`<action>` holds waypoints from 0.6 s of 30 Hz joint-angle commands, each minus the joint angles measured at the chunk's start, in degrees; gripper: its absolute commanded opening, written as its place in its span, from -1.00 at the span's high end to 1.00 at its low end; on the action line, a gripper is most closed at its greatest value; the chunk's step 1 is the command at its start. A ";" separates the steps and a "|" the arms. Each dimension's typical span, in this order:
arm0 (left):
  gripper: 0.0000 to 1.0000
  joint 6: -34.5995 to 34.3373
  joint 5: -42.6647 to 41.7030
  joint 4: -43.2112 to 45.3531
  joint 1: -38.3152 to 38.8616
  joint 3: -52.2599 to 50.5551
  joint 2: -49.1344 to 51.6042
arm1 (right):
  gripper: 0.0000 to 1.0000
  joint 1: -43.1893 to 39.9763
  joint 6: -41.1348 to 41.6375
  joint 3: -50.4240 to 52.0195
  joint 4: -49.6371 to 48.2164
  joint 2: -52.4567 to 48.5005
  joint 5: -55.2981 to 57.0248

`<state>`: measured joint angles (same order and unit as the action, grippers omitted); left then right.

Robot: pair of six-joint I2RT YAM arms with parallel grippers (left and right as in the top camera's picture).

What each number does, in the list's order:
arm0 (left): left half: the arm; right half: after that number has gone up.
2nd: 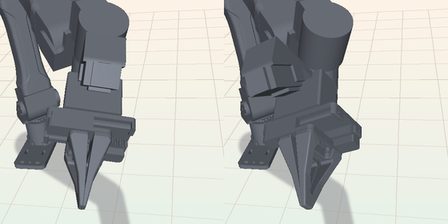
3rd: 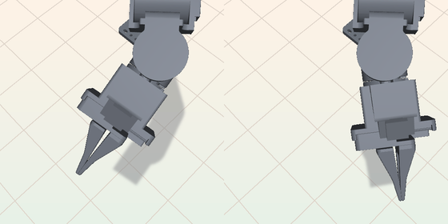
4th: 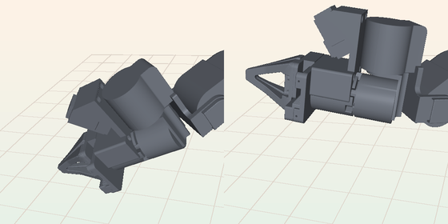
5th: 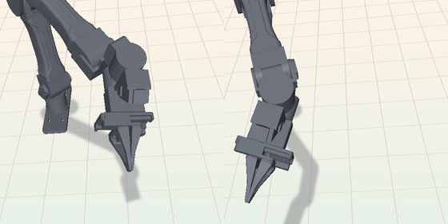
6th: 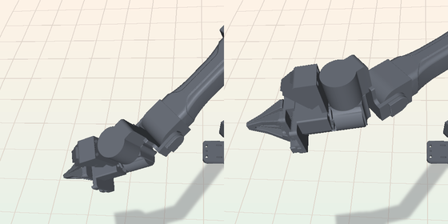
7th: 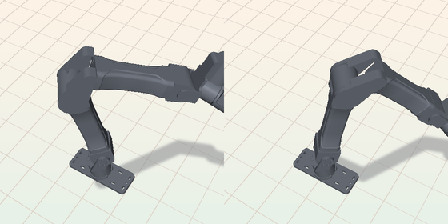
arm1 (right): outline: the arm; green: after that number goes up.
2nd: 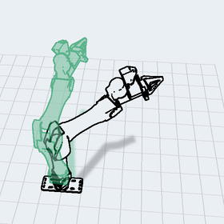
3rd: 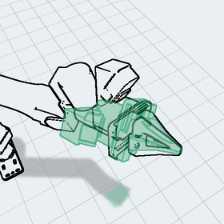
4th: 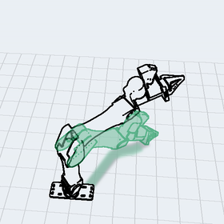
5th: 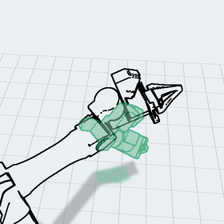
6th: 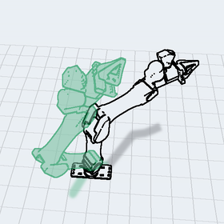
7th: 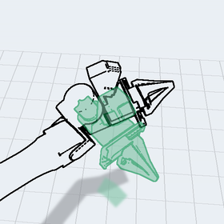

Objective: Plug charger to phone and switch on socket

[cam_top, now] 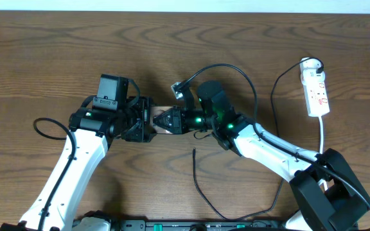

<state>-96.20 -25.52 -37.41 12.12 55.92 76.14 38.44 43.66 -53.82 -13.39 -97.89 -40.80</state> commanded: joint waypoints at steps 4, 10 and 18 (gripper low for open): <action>0.85 -0.11 -2.49 0.44 0.57 0.07 -0.92 | 0.95 0.68 -0.48 -0.59 -0.50 0.04 -1.36; 0.85 -0.11 -2.47 0.44 0.57 0.07 -0.92 | 0.98 0.68 -0.46 -0.59 -0.52 0.04 -1.60; -0.57 0.15 -2.27 0.39 0.55 0.07 -0.92 | 0.98 0.59 -0.46 -0.59 -1.05 0.04 -2.03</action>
<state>-96.05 -25.36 -37.21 12.10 55.94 76.09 38.44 43.83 -53.82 -13.21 -97.89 -39.86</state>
